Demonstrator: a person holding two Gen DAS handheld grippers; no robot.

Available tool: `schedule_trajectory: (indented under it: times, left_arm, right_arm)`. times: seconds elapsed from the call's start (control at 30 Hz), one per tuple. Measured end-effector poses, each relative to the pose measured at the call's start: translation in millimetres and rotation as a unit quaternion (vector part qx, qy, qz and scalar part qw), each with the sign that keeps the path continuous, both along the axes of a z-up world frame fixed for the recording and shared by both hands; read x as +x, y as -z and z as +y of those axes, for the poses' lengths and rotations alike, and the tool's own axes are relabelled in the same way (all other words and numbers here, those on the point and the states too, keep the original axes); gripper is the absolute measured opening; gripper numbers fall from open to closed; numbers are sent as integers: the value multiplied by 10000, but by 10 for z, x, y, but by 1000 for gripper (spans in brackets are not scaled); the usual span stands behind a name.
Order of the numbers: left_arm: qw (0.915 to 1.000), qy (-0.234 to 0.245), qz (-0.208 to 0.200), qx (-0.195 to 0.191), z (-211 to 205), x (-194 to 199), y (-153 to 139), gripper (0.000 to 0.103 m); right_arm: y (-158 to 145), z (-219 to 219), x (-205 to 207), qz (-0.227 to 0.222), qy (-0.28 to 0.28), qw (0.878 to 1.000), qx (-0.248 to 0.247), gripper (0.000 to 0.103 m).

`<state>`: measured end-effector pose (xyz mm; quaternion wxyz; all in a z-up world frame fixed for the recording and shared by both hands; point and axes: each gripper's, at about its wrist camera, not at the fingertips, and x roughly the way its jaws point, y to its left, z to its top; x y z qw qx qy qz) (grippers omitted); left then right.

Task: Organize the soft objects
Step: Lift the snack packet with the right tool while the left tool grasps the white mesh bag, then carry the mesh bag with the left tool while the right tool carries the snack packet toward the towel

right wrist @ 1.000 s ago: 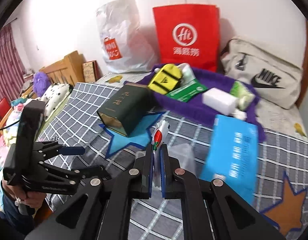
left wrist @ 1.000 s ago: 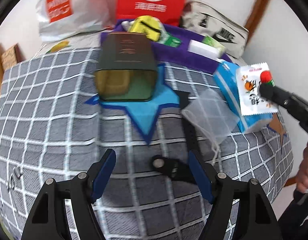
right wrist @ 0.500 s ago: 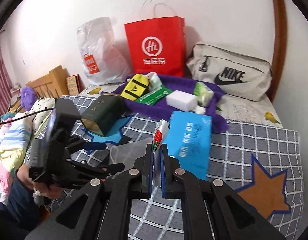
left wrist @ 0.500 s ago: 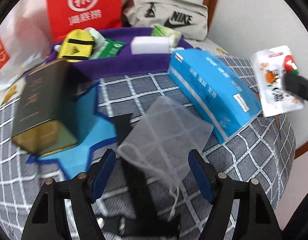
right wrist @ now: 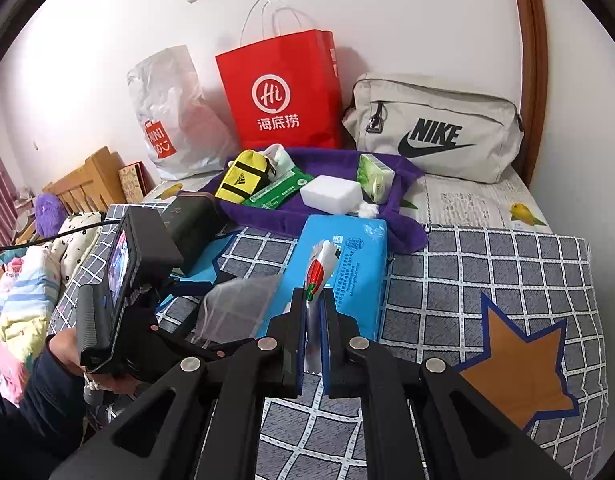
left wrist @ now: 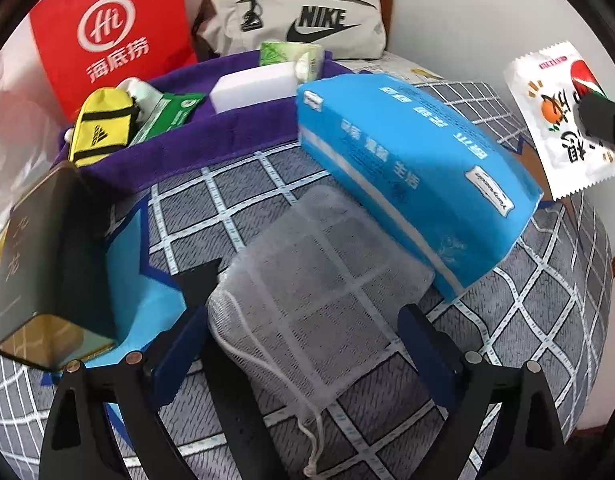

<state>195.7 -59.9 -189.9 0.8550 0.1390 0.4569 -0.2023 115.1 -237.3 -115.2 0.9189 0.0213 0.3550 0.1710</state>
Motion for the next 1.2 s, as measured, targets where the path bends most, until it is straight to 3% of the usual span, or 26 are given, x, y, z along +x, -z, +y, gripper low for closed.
schedule_trajectory:
  times: [0.17,0.23,0.3,0.33,0.37,0.47,0.5,0.57,0.73,1.2]
  left_arm:
    - [10000,-2,22,28,-35,12,-1,96]
    - [10000,-48,-11,37,-41,6,-1,91]
    - [10000,-58,-38,-4,-35,-31,-28,76]
    - [10000,-47,-16,-60,-30,-43,-41,62]
    - [9998,-9,80,-194,-22,-49,-47,54]
    - [9999,3,39,-155,-26,-80,-55,43]
    - [9998,9,67,-192,-19,-84,-65,32]
    - [9995,12,137,-294,10,-87,-90,19]
    - [9989,20,155,-447,73,-133,-143,11]
    - [9946,-429,4,-946,426,-140,-465,10]
  right_arm:
    - [25,0,-6,46,19,10000,13,7]
    - [24,0,-9,51,21,10000,0,7]
    - [17,7,-37,40,16,10000,2,7]
    - [14,5,-43,37,13,10000,7,7]
    - [14,7,-46,42,13,10000,4,7]
    - [13,13,-59,52,20,10000,22,7]
    - [14,14,-65,52,11,10000,27,7]
    - [10,30,-83,37,-3,10000,4,7]
    - [27,60,-96,97,-57,9999,-3,7]
    - [32,104,-41,136,-169,9997,69,7]
